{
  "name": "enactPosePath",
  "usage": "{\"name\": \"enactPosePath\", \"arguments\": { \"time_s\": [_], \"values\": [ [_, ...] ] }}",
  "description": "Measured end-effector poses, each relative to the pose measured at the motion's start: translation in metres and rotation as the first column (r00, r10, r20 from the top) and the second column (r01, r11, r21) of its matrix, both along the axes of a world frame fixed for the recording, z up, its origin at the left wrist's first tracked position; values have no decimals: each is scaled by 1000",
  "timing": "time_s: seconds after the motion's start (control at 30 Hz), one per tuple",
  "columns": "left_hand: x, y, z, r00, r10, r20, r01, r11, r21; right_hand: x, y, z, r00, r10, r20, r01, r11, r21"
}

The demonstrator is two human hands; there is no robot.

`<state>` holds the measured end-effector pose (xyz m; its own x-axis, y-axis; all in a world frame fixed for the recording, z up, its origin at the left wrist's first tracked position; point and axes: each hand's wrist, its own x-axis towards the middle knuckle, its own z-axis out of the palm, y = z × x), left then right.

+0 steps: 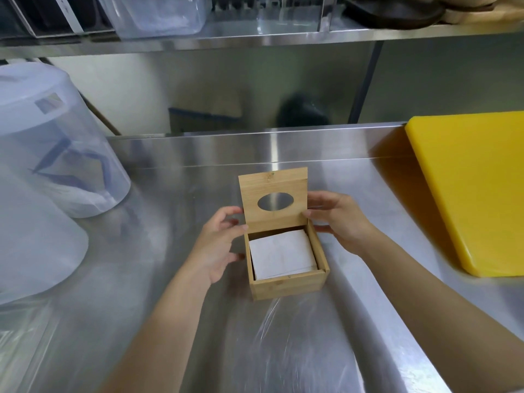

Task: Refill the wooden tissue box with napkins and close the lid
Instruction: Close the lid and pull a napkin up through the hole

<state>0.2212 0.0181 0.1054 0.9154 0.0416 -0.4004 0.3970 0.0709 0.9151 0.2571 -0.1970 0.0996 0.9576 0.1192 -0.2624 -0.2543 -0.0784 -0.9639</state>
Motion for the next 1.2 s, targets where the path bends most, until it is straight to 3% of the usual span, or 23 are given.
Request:
{"name": "enactPosePath", "arguments": {
  "time_s": [0.37,0.47,0.57,0.67,0.77,0.83,0.97,1.1,1.2],
  "values": [
    [3,-5,-8,999,-13,38,14,999,-37,6,2,-4,1000,-1,-17,1,1000,-7],
    [2,-4,-12,998,58,5,-57,994,-92,3,1,-2,998,-46,-47,47,998,34],
    [-1,-1,-12,967,224,-122,-246,943,-223,2,-2,-3,993,-2,-115,2,1000,2],
    [-7,1,-8,964,32,-264,-130,923,-363,-3,-7,-6,939,194,-283,-174,980,94],
    [-21,-4,-2,951,-224,-215,104,881,-461,-7,-9,-8,882,325,-341,-292,945,145],
    [-25,-10,-7,963,-245,-112,174,882,-438,-12,-8,-7,896,327,-300,-307,945,113],
    [-29,-8,-27,989,-144,38,149,945,-292,-26,-13,-14,880,419,-225,-422,906,37],
    [-40,-3,-41,936,-335,110,334,942,30,-42,-16,-19,900,403,-167,-418,905,-73],
    [-39,1,-45,921,-368,126,360,930,82,-44,-17,-20,906,412,-102,-421,901,-104]
  ]
}}
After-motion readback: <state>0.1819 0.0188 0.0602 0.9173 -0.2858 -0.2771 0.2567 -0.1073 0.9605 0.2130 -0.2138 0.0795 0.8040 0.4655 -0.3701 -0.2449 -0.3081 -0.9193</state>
